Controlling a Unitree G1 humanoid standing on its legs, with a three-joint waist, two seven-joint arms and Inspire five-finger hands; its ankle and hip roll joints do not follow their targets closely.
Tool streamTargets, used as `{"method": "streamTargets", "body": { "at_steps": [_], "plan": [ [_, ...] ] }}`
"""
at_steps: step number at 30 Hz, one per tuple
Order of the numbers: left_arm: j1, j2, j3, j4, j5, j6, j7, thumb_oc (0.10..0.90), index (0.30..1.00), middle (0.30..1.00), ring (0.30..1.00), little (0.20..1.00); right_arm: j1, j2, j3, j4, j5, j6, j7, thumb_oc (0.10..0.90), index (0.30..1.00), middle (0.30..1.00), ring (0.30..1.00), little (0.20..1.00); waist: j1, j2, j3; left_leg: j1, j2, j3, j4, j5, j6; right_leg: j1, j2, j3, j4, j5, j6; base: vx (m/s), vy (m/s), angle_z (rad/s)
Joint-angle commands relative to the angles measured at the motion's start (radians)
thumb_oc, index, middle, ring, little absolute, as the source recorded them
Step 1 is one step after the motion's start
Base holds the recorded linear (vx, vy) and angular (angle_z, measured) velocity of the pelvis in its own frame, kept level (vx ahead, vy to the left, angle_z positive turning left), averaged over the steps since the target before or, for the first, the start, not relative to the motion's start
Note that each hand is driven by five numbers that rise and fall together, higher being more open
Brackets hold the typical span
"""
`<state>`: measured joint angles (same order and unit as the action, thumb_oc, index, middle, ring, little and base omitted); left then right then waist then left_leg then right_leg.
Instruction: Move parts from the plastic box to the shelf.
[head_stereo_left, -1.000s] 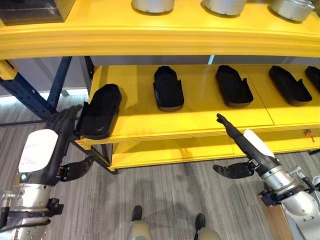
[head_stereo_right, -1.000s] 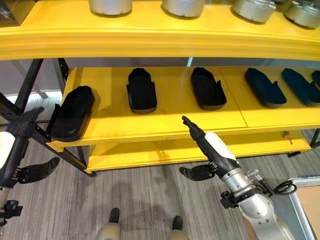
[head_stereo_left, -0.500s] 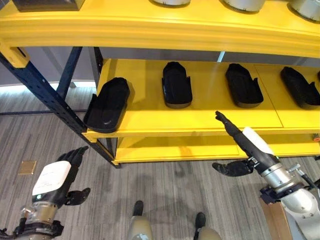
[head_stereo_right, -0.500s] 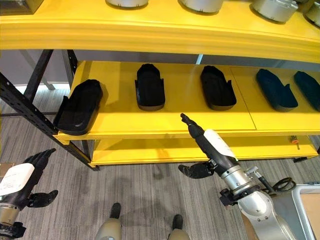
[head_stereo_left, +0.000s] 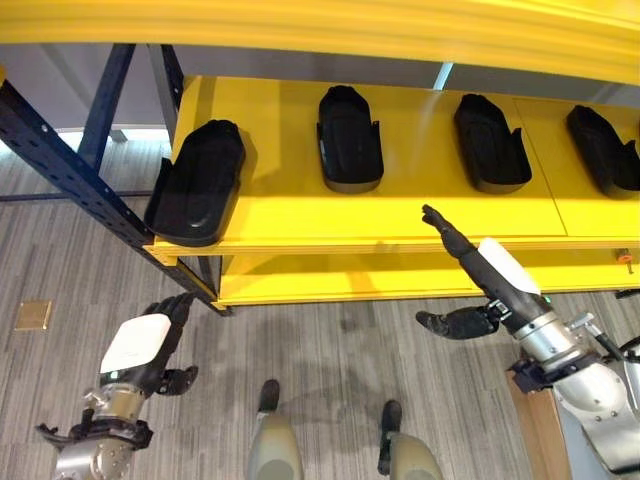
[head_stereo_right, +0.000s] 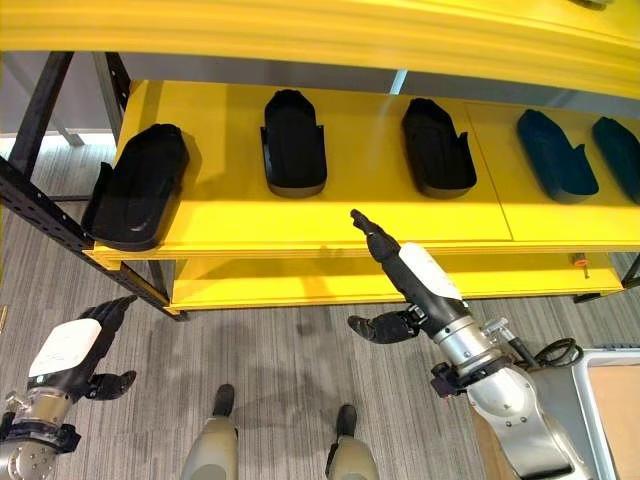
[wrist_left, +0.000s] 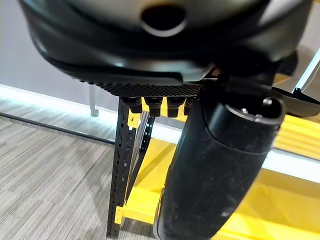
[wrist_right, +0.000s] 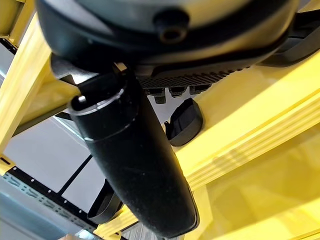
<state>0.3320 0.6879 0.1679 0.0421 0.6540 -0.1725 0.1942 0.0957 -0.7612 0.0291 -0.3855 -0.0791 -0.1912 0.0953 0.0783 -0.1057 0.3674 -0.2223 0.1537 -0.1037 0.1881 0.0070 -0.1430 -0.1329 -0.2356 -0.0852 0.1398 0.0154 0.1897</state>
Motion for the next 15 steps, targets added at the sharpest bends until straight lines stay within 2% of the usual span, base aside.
{"method": "streamTargets", "body": {
  "at_steps": [1,15],
  "plan": [
    [-0.022,0.075,0.044,-0.041,0.031,-0.001,0.117,0.9,1.0,1.0,1.0,1.0,-0.109,-0.022,-0.016,-0.038,-0.004,-0.075,-0.066,0.9,1.0,1.0,1.0,1.0,-0.017,-0.038,-0.04,-0.07,0.015,-0.014,0.014,0.037,0.03,-0.015,-0.022,0.013,0.034,-0.012,-0.011,-0.01,0.007,-0.03],
    [-0.125,0.128,0.061,0.006,0.076,0.048,0.194,0.9,1.0,1.0,1.0,1.0,-0.146,-0.035,0.008,-0.033,0.005,-0.073,-0.074,0.9,1.0,1.0,1.0,1.0,-0.029,-0.051,-0.019,-0.093,0.024,-0.008,0.03,0.036,0.023,-0.047,-0.017,0.025,0.055,-0.011,-0.014,-0.01,0.005,-0.03]
  ]
}}
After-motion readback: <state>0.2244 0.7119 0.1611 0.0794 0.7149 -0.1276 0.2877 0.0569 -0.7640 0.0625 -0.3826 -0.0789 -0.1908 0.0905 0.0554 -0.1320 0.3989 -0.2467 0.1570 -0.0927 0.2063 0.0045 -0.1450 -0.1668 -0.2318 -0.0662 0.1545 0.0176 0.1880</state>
